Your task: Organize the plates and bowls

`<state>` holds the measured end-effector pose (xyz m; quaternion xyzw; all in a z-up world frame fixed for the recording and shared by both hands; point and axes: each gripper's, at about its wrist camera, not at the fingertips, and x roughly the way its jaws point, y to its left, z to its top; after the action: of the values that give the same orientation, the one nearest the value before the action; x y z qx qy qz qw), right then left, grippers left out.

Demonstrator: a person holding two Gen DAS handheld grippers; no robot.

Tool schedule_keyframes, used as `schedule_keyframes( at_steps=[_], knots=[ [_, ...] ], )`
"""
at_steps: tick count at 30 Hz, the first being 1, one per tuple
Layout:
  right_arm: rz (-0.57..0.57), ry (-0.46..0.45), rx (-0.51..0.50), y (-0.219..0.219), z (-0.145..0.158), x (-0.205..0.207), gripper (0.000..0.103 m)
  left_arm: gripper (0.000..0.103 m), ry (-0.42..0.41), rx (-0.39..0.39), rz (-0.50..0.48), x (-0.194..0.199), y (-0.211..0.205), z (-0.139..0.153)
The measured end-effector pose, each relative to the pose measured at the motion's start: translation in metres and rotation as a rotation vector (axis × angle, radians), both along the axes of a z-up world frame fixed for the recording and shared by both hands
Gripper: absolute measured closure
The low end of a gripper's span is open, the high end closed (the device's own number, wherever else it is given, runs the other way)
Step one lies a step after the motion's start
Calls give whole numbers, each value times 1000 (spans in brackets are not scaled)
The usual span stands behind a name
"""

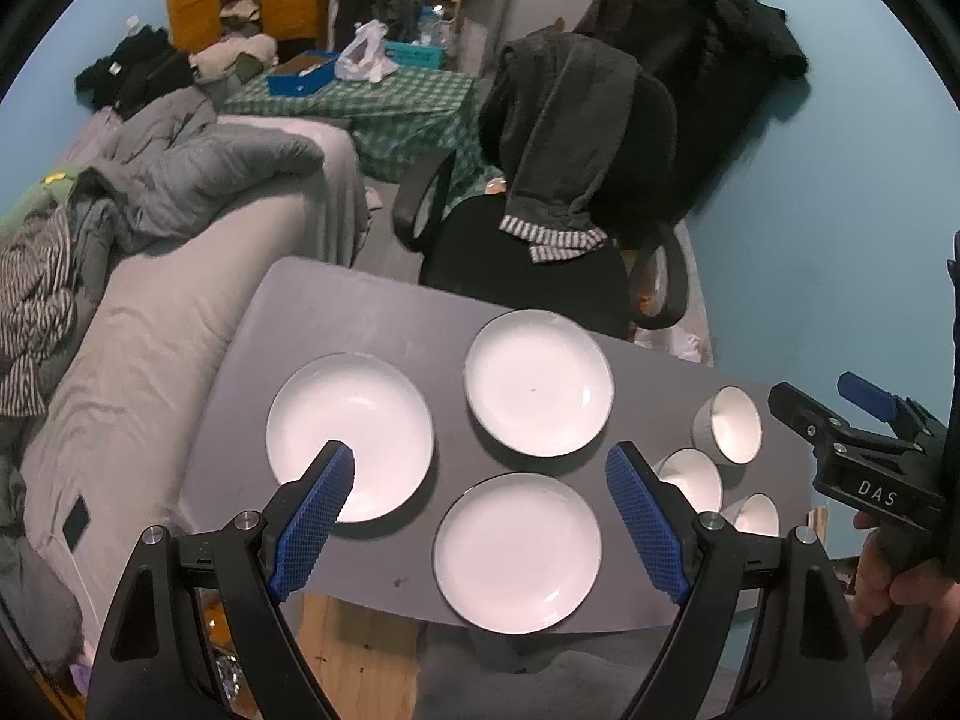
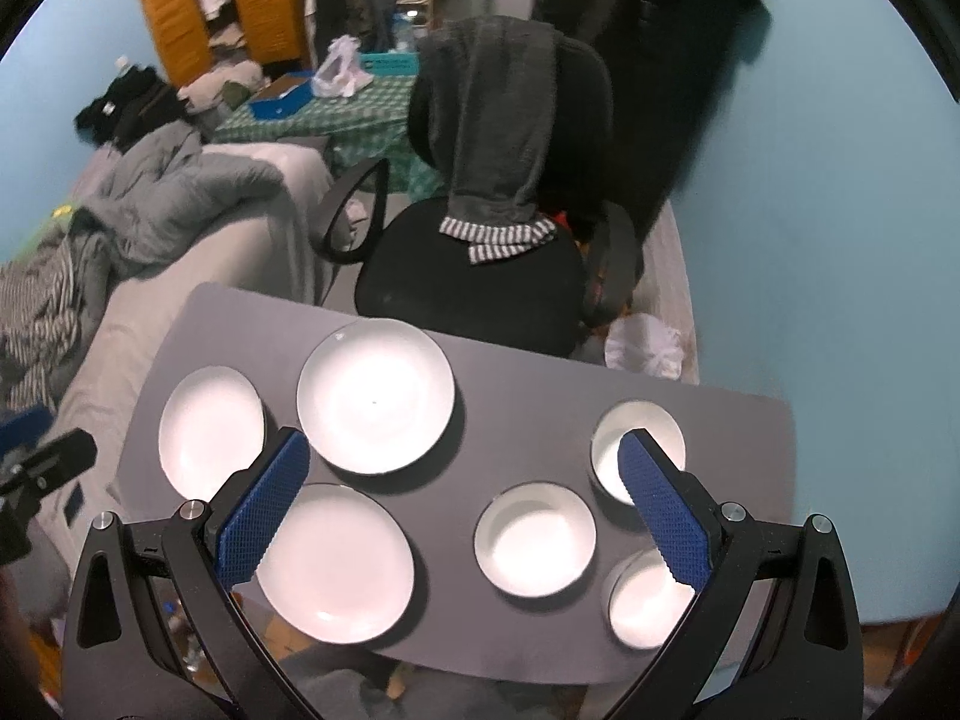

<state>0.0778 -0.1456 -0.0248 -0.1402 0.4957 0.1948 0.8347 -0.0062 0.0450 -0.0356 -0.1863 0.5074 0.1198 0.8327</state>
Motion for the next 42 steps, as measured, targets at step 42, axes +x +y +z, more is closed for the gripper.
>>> schedule_keyframes(
  at_steps=[42],
  knots=[
    [334, 196, -65, 57, -181, -18, 2, 16, 197, 0, 17, -28, 3, -163]
  ],
)
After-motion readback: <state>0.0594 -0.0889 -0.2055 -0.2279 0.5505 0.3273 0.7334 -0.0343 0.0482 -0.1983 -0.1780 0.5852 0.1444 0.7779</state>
